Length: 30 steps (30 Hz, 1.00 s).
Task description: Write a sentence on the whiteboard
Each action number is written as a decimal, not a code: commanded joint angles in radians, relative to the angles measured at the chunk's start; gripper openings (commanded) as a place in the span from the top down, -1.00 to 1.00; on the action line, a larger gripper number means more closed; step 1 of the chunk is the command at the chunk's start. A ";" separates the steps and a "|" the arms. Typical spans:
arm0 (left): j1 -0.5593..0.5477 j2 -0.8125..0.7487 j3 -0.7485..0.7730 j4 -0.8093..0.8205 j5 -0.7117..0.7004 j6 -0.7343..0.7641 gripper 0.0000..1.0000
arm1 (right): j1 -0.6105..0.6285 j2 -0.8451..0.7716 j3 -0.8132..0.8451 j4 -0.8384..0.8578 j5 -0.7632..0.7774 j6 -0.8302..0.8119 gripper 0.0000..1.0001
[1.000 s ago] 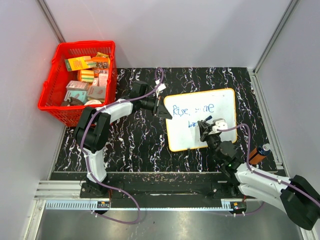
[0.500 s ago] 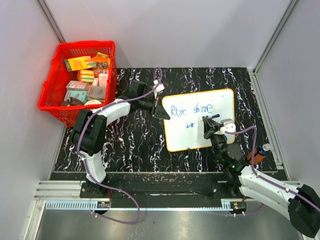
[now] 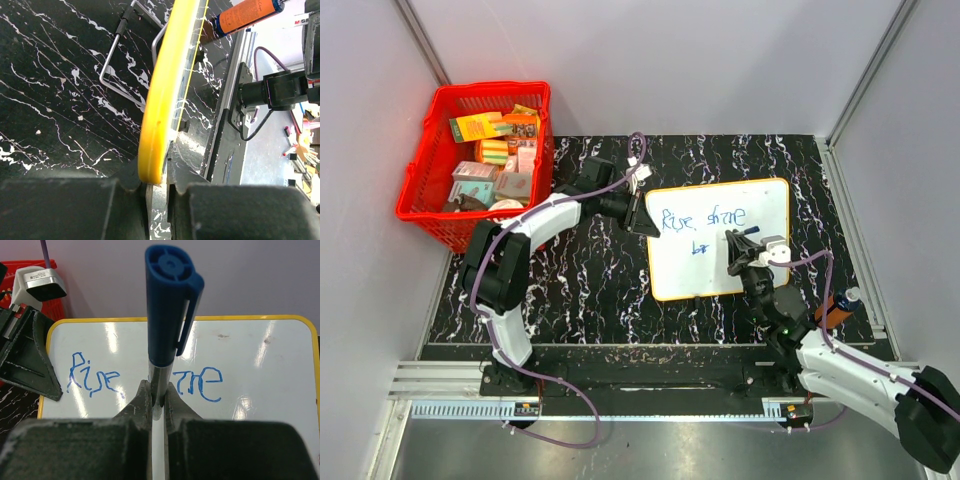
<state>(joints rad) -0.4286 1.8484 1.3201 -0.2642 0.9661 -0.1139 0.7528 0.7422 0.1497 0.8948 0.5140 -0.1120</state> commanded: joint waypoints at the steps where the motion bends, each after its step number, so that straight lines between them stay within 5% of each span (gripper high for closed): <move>1: 0.030 -0.002 0.020 0.080 -0.472 0.180 1.00 | 0.008 0.026 0.024 0.076 0.014 -0.009 1.00; 30: 0.096 -0.156 -0.142 0.095 -0.422 0.306 1.00 | 0.008 0.120 0.047 0.121 -0.147 0.051 1.00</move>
<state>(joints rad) -0.3695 1.6981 1.2091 -0.2867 0.8799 -0.0441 0.7532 0.8433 0.1532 0.9325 0.4187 -0.0811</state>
